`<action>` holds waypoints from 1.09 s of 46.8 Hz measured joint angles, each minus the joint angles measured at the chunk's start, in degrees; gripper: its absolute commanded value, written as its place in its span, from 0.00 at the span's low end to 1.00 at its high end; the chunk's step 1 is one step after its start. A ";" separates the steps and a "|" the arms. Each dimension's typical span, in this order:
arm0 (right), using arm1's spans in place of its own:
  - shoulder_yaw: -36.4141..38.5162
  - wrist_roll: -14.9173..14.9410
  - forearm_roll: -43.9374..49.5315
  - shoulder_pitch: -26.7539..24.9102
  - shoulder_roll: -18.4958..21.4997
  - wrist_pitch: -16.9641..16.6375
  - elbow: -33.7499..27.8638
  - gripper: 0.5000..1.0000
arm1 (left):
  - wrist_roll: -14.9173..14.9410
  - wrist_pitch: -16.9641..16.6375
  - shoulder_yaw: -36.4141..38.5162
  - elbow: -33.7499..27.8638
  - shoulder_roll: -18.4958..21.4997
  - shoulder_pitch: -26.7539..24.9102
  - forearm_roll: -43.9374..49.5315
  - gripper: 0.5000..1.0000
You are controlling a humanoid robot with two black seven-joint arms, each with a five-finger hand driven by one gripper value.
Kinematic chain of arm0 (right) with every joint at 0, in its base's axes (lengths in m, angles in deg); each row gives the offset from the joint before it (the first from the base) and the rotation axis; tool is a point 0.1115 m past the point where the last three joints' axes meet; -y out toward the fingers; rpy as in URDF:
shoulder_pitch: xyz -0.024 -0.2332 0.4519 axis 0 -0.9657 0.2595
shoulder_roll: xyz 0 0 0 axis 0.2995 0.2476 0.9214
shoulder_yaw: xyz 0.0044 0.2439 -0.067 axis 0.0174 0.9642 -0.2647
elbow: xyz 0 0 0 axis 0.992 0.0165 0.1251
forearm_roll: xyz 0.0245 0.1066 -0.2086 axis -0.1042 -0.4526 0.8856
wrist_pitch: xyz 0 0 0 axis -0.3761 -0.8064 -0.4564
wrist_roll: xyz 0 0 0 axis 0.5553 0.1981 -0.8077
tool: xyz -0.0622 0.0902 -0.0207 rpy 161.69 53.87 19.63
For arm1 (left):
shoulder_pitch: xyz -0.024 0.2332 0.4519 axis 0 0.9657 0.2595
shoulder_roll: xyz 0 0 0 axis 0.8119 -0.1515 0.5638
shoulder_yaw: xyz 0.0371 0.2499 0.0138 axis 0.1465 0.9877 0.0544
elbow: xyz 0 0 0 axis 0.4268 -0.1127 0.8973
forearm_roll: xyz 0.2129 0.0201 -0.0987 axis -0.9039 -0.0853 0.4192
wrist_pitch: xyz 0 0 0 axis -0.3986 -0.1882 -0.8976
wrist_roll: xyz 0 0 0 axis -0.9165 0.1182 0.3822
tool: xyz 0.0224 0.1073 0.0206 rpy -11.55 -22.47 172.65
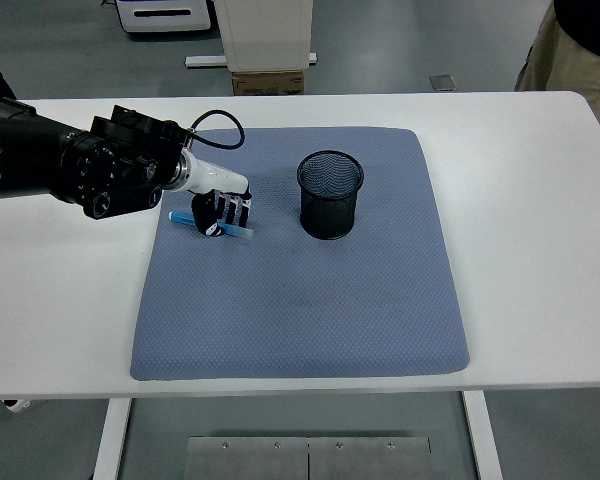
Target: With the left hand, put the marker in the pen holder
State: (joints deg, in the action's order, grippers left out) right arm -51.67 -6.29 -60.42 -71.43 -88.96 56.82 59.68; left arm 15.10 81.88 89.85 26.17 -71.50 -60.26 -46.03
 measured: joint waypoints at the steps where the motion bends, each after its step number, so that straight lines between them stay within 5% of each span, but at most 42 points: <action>1: 0.01 0.00 0.00 0.00 0.00 0.00 0.00 1.00 | 0.00 0.00 0.00 0.00 0.00 0.00 0.00 0.16; 20: 0.00 0.00 0.00 0.00 0.00 0.00 0.01 1.00 | 0.00 0.17 0.01 0.00 -0.09 0.17 -0.56 0.00; 51: 0.00 0.00 0.00 0.00 0.00 0.00 0.00 1.00 | -0.78 0.51 -1.35 0.00 0.39 -1.02 -0.79 0.00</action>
State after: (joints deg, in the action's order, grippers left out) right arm -51.67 -6.29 -60.42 -71.43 -88.96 56.82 59.68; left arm 14.32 82.39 88.51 26.17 -71.11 -61.28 -46.82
